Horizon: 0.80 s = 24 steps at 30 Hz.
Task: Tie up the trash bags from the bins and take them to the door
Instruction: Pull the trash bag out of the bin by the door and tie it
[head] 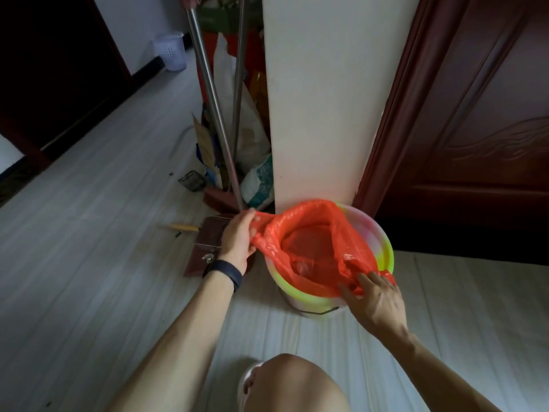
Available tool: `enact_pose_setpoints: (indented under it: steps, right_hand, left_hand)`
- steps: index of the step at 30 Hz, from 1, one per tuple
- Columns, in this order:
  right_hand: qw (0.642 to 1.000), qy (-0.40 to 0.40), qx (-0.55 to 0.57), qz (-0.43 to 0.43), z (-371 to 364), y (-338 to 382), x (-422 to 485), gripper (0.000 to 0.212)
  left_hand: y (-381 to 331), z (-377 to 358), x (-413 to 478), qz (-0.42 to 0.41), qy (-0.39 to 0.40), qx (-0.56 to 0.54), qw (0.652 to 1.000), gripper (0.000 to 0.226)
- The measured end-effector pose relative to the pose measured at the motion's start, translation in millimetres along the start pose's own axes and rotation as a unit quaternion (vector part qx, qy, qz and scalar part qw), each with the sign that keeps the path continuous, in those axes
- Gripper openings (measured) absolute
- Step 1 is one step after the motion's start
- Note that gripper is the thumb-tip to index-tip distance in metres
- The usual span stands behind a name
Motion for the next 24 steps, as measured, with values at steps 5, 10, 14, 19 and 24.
enact_pose_setpoints:
  steps: [5,10,14,19,24]
  right_hand:
    - [0.980,0.108,0.105,-0.128,4.6,-1.5,17.7,0.046]
    - [0.848,0.043,0.485,-0.210,65.9,29.8,64.4,0.023]
    - [0.850,0.102,0.499,-0.133,86.4,60.5,71.4,0.008]
    - [0.816,0.138,0.541,-0.151,74.8,66.2,56.5,0.012]
    - [0.819,0.157,0.527,-0.163,58.7,70.1,51.0,0.047]
  left_hand:
    - [-51.7,-81.4,-46.1,-0.127,0.241,0.262,0.926,0.030]
    - [-66.4,-110.1,-63.7,-0.254,0.264,0.426,0.827,0.023]
    - [-62.1,-106.1,-65.3,-0.254,0.254,0.418,0.835,0.035]
    - [-49.0,-103.5,-78.2,-0.206,0.304,0.401,0.839,0.054]
    - [-25.2,-104.6,-71.7,-0.168,0.325,0.384,0.848,0.071]
Point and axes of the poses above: each hand's wrist, its own x-axis towards the middle knuckle, its own z-axis out of the back of the hand, y = z × x, the point moved 7 cm from there along x, towards the middle knuckle, and after that the axes turned 7 degrees about x, right-handed, at the moved point
